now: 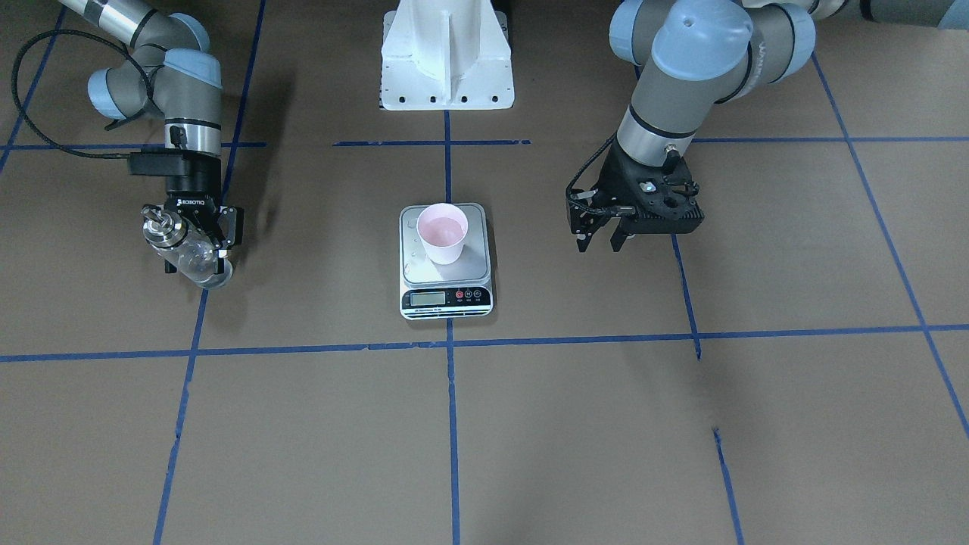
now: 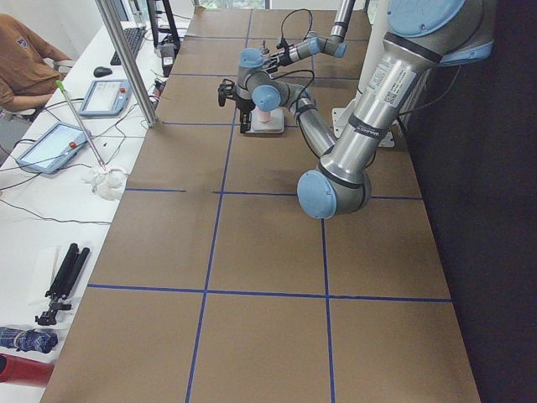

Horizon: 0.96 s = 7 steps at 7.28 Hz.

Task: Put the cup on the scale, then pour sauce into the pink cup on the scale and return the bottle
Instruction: 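Carry the bottle with the right gripper toward the pink cup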

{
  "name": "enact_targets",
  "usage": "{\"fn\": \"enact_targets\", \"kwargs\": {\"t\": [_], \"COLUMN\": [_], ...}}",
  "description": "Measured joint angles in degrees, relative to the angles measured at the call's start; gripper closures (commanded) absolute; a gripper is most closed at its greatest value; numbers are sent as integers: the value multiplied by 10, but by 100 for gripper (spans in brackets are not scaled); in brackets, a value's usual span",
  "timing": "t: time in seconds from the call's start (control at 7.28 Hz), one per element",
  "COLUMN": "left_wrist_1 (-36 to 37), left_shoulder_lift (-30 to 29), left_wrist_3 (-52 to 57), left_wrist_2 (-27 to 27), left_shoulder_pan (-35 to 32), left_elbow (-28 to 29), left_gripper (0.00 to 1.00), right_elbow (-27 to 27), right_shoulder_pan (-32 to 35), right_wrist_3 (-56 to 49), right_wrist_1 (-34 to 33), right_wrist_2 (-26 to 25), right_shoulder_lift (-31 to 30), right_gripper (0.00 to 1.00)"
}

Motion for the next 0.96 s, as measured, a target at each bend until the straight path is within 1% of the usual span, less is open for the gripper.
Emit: {"fn": "enact_targets", "kwargs": {"t": [0.14,0.27,0.55,0.69,0.96], "left_wrist_1": [0,0,1,1,1], "left_shoulder_lift": [0,-1,0,1,4], "left_wrist_3": [0,0,0,0,0], "left_wrist_2": [0,0,-1,-1,-1], "left_shoulder_pan": [0,0,0,0,-1], "left_elbow": [0,-1,-4,-6,-14], "left_gripper": [45,45,45,46,46], "right_elbow": [1,6,24,36,65], "right_shoulder_pan": [-3,-4,-5,-5,-5], "right_wrist_3": [-21,-74,-179,-212,-253], "right_wrist_1": [0,0,-20,-55,-180], "right_wrist_2": [-10,-17,-25,-24,-22], "right_shoulder_lift": [1,9,48,69,125], "right_gripper": [100,100,100,100,100]}}
